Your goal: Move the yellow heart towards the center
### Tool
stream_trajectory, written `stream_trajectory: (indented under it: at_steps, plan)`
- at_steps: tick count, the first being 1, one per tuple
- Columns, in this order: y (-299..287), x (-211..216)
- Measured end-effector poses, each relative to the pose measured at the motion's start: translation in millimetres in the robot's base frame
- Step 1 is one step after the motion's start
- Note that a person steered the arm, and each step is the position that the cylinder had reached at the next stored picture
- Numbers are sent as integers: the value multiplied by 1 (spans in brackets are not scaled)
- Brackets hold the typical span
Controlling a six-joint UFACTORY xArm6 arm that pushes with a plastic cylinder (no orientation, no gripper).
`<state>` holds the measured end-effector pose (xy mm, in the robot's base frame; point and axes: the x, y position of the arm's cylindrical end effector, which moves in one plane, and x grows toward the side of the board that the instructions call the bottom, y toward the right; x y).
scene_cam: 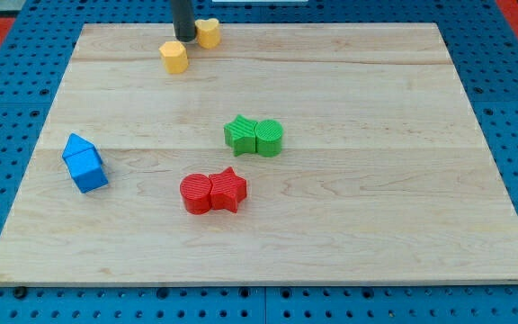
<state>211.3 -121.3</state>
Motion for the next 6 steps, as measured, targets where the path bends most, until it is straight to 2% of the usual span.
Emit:
stream_trajectory:
  at_steps: [1,2,3,4,6]
  plan:
    - [-6,-20]
    - [80,-18]
    - [128,24]
    - [134,75]
    - [136,95]
